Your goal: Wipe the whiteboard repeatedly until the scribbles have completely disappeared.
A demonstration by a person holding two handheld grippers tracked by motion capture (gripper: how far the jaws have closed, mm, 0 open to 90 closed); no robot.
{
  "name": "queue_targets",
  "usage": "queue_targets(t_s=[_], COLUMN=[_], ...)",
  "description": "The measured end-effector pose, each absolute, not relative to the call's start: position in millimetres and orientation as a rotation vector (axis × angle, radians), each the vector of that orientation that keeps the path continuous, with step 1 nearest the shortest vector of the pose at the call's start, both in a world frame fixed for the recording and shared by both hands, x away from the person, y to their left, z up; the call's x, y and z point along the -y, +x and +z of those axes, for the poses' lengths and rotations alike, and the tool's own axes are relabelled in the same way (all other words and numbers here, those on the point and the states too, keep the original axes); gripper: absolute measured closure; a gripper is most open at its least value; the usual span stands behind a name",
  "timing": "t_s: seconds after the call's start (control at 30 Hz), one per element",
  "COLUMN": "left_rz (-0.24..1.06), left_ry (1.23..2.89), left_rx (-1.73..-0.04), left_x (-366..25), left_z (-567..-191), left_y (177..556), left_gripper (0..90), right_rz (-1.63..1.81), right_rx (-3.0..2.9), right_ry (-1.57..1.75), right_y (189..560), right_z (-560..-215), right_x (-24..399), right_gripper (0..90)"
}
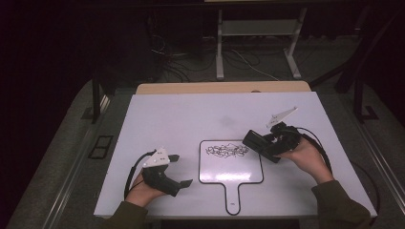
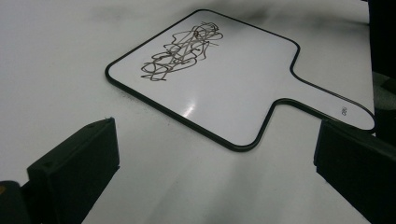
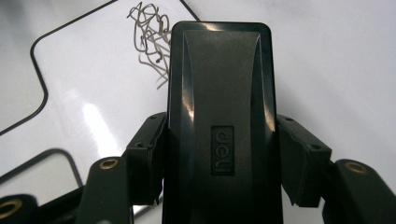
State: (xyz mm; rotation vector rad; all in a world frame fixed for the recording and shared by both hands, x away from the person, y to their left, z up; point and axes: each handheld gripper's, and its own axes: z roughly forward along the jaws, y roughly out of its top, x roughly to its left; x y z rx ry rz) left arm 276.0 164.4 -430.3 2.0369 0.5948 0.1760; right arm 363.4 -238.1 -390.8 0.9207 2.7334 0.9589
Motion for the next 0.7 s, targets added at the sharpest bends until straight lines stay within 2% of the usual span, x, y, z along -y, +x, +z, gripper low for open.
queue_targets(t_s=[0.7], left_rz=[0.177], left_ry=[2.034], left_rx=[-0.595], left_x=[-164], left_z=[-433], left_y=[277], left_gripper=[0.0], right_rz=[0.805], right_rx=[-2.783], right_ry=[0.836], right_y=[392], right_z=[-414], right_x=[189], right_gripper=[38.5])
